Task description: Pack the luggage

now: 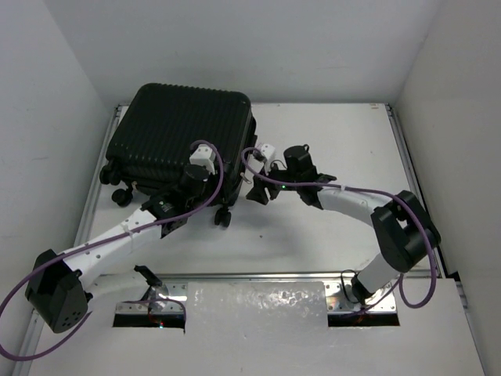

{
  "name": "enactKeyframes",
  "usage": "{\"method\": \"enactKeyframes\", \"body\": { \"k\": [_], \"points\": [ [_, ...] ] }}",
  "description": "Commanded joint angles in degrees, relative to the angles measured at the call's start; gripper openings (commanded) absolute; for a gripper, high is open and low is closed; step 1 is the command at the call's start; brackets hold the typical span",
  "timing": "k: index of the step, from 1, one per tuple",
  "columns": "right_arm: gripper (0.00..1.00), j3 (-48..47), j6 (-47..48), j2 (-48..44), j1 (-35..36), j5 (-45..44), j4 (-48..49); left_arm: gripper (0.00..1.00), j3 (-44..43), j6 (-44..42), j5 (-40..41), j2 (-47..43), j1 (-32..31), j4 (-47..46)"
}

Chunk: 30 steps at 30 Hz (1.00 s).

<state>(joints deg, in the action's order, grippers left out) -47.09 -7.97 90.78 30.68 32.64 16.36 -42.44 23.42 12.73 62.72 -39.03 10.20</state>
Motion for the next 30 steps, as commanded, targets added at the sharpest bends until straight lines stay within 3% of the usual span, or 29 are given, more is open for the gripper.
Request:
{"method": "enactKeyframes", "body": {
  "k": [1,5,10,15,21,24,30],
  "points": [
    [0.52,-6.5,15.1,2.9,1.5,-11.7,-12.7,0.00,0.8,-1.1,-10.4,0.6,-2.5,8.3],
    [0.45,-11.6,16.1,6.6,2.8,-12.2,-14.8,0.00,1.1,-1.1,-11.0,-1.0,-2.5,7.9],
    [0.48,-11.2,16.1,6.9,5.8,-15.7,-9.4,0.00,1.5,-1.3,-12.4,-1.5,-2.5,7.6],
    [0.50,-13.3,13.2,8.2,6.1,-12.0,-7.3,0.00,2.4,-0.9,-12.4,-2.2,-2.5,7.2],
    [0.50,-12.0,10.6,8.2,7.1,-14.1,-1.2,0.00,2.3,-1.3,-12.5,-2.1,-2.5,6.9],
    [0.46,-13.8,10.3,9.9,7.1,-14.8,-2.1,0.00,2.4,-1.4,-12.5,-2.2,-2.5,6.9],
    [0.20,-12.9,9.0,9.8,7.6,-13.2,0.7,0.00,2.2,-1.5,-14.0,-2.0,-2.5,6.8]
  ]
}}
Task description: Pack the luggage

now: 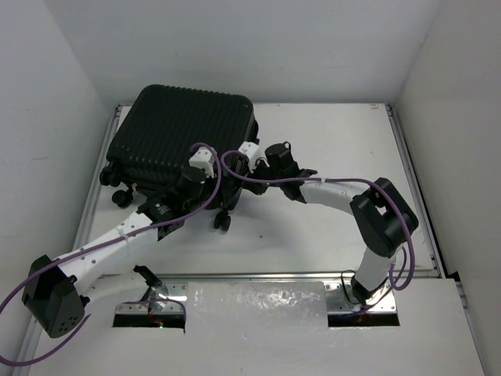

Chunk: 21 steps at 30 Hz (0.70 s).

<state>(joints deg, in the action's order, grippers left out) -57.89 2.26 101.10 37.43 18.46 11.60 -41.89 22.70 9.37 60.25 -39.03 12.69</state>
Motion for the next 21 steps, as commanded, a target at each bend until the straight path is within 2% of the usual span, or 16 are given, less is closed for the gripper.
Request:
{"method": "enactKeyframes", "body": {
  "k": [1,4,8,10,13,15,21],
  "points": [
    [0.14,-1.9,-1.4,-0.6,0.9,1.2,6.4,0.00,1.6,-0.9,-10.8,0.5,-2.5,4.2],
    [0.00,-0.7,-4.5,-1.1,0.9,0.7,10.4,0.00,1.8,-0.9,-11.5,0.4,-2.5,4.0],
    [0.00,0.2,-8.2,-1.2,0.7,-2.4,13.7,0.00,2.1,-0.5,-11.5,0.1,-2.5,4.1],
    [0.00,-0.2,-10.9,-0.6,0.4,-7.3,13.8,0.00,2.2,-0.4,-11.5,0.0,-2.5,4.2],
    [0.00,-1.3,-14.4,0.3,-2.1,-9.8,13.5,0.00,2.4,0.0,-10.7,-0.6,-2.5,4.7],
    [0.00,-1.6,-15.7,0.7,-4.6,-9.7,13.6,0.00,2.5,0.0,-10.5,-0.7,-2.5,5.2],
    [0.00,-6.6,-16.9,4.5,-11.5,-1.8,12.3,0.00,3.0,0.2,-10.2,-0.6,-2.5,5.0]
  ]
}}
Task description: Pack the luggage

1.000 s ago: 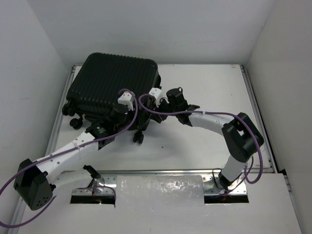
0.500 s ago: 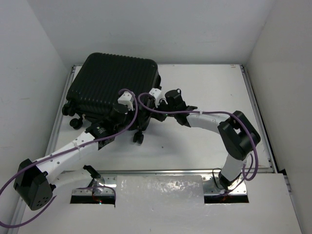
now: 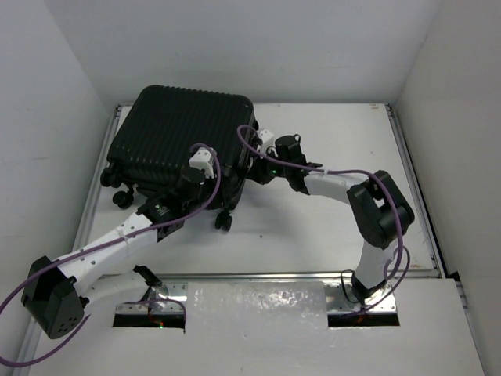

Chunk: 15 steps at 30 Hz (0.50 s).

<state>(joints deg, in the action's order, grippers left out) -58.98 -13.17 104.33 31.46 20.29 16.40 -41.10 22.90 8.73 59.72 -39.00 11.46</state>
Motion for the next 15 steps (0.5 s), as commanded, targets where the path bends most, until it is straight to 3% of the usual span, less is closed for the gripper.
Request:
{"method": "enactKeyframes", "body": {
  "k": [1,9,15],
  "points": [
    [0.00,-6.7,-1.3,3.0,-6.8,-2.7,6.8,0.00,2.2,0.0,-9.8,0.0,-2.5,6.1],
    [0.00,-28.4,3.3,15.5,-12.8,2.6,-6.0,0.00,2.3,0.0,-9.5,0.0,-2.7,6.5],
    [0.00,-44.8,2.6,24.1,-18.2,5.1,-9.8,0.00,2.2,0.0,-9.4,0.4,-3.3,7.2]
  ]
}}
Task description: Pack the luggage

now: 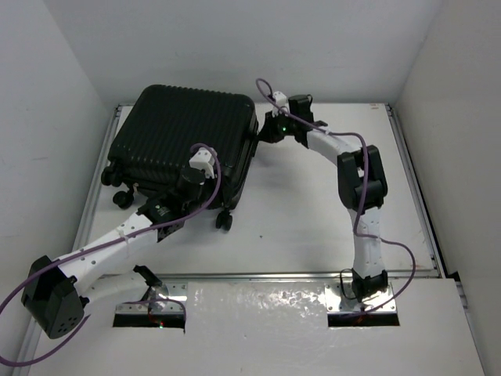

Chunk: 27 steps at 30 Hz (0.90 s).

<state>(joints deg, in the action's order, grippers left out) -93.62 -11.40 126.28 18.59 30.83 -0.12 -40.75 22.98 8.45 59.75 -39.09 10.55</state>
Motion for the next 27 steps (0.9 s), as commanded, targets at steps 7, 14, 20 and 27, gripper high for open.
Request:
{"method": "enactKeyframes", "body": {
  "k": [7,14,20,27],
  "points": [
    [0.00,-32.2,0.9,17.7,-7.4,-5.6,1.3,0.00,1.3,-0.9,-8.8,0.2,-3.6,10.2],
    [0.14,-21.4,-6.0,15.9,-6.6,1.6,13.1,0.00,-1.6,-2.1,-7.1,0.6,-3.8,14.0],
    [0.12,-17.6,-7.5,13.3,-3.7,6.0,13.6,0.51,-12.5,-4.3,-0.9,0.5,-3.7,19.7],
    [0.36,-2.3,-10.4,4.1,-2.6,-0.4,18.0,1.00,-33.1,5.9,26.2,6.7,-2.9,31.1]
  ]
}}
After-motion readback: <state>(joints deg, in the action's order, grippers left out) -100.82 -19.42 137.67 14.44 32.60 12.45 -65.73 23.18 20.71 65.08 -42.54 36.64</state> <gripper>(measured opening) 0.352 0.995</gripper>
